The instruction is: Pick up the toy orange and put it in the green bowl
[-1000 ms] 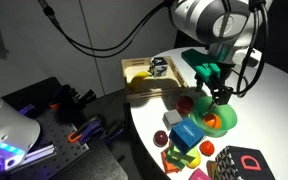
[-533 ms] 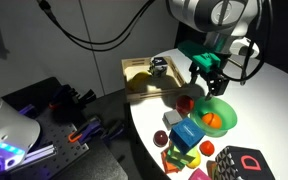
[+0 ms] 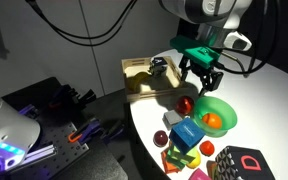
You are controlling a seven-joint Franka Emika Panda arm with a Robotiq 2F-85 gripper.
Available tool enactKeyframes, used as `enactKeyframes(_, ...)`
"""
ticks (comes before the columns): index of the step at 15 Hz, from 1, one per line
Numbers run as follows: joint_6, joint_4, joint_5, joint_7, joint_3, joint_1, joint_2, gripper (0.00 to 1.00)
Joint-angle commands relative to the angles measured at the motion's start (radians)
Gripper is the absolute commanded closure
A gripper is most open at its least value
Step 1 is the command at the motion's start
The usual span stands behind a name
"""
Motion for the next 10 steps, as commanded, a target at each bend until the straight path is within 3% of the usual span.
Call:
enactKeyframes(1,-0.009,-0.083,-0.029,-0.070,0.011,-0.006,-0.082,0.00)
enactKeyframes(10,-0.002,-0.100,-0.023,-0.077,0.013,-0.003,-0.081,0.00)
